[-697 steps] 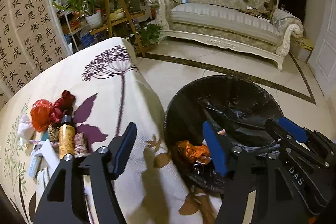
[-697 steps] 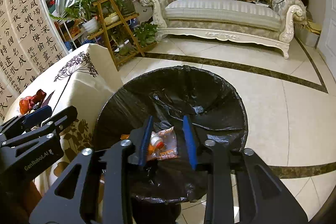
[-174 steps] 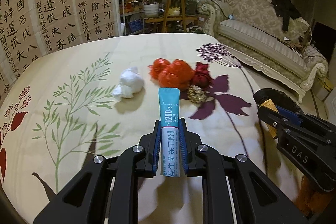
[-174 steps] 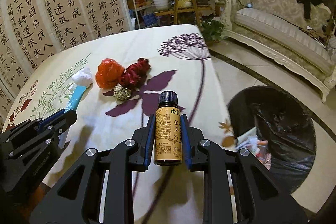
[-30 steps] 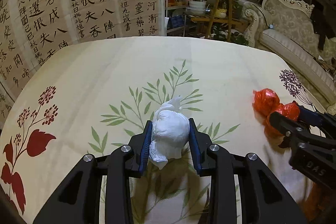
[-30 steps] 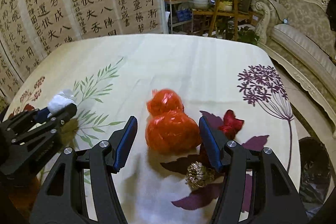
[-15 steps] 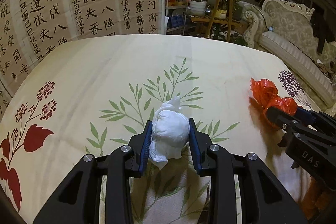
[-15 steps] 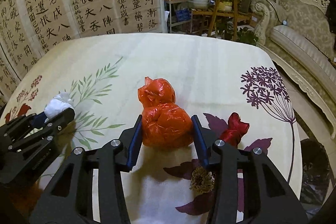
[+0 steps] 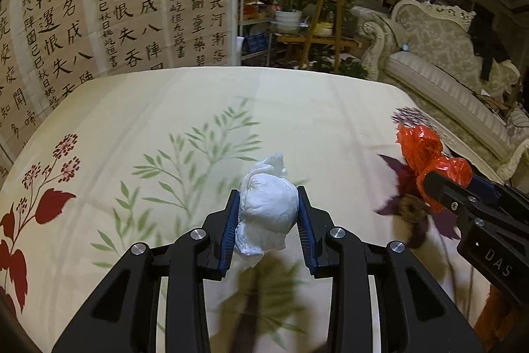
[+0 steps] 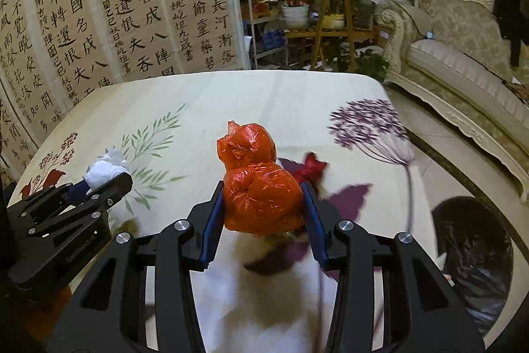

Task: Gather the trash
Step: 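Carry the tissue ball with the left gripper while the right gripper carries the orange bag into the bin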

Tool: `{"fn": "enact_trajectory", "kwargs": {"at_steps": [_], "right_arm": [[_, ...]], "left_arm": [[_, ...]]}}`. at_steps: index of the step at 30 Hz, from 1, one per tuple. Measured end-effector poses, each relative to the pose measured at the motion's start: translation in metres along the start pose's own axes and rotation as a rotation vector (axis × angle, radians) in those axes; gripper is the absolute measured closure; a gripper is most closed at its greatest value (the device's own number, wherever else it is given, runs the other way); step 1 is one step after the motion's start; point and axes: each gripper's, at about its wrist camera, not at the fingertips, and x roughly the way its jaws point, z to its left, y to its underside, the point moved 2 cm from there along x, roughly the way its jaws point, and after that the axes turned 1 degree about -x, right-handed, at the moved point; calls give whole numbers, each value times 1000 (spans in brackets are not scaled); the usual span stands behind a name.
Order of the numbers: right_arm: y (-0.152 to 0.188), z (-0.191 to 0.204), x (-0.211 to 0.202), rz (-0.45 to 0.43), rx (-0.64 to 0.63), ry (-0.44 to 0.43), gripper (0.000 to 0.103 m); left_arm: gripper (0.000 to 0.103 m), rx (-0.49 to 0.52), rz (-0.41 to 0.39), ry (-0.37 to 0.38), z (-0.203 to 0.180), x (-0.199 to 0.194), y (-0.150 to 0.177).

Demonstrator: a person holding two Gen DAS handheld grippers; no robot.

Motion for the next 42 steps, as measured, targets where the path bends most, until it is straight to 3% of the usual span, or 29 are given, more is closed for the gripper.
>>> {"fn": "enact_trajectory", "kwargs": {"at_steps": [24,42], "right_arm": [[85,-133,-92,-51,231,213,60],[129,-200,-112,-47,363,331,60]], "left_arm": [[69,185,-17,181,-148,-43,47],[69,329,-7,258,-232,-45,71]]}}
